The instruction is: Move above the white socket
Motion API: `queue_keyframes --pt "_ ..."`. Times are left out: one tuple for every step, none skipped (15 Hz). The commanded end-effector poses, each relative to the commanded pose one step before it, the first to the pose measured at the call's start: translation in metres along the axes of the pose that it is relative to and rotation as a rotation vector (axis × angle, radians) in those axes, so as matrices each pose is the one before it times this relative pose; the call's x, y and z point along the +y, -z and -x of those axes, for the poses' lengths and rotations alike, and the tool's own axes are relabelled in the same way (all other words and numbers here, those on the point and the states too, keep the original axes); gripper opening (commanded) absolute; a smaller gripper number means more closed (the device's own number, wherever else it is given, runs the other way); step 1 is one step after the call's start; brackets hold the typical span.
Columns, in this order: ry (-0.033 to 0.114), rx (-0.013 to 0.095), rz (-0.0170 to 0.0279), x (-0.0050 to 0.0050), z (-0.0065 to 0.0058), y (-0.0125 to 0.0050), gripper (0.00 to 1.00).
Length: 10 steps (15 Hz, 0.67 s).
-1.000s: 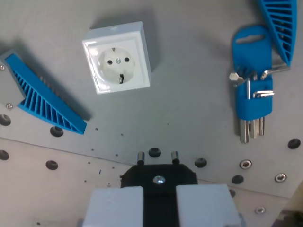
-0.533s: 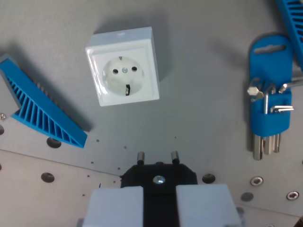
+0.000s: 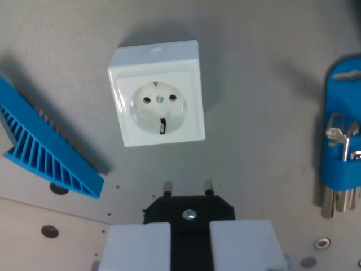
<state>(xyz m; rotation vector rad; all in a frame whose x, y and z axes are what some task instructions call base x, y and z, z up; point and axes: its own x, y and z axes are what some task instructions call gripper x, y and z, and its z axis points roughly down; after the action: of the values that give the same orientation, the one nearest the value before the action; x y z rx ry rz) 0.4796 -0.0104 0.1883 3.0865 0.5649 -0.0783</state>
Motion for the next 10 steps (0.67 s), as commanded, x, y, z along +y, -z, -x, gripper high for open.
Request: queue_keyframes --pt "0.056 0.1054 -0.01445 -0.00561 0.00181 -0.01644 0.0" --pt "0.0019 0.0026 0.0 -0.00124 0.00025 -0.005 0.0" --pt "0.0019 0.0012 -0.00032 -0.00116 0.0003 -0.005 0.0" --pt "0.002 -0.0005 -0.0008 -0.00092 0.00034 -0.00494 0.0" --pt "0.0028 0.0017 0.00002 -0.00085 0.00034 -0.00468 0.0" --pt "0.0017 -0.0002 -0.00049 -0.00081 0.00037 -0.00442 0.0" --pt "0.0025 -0.0006 -0.00057 -0.00078 0.00039 -0.00414 0.0" --pt "0.002 0.0011 0.00027 -0.00076 0.0004 -0.00381 0.0" --pt "0.0015 -0.0005 -0.00024 -0.00074 0.00042 -0.00352 0.0" --pt "0.0007 0.0016 0.00048 -0.00072 0.00045 -0.00323 0.0"
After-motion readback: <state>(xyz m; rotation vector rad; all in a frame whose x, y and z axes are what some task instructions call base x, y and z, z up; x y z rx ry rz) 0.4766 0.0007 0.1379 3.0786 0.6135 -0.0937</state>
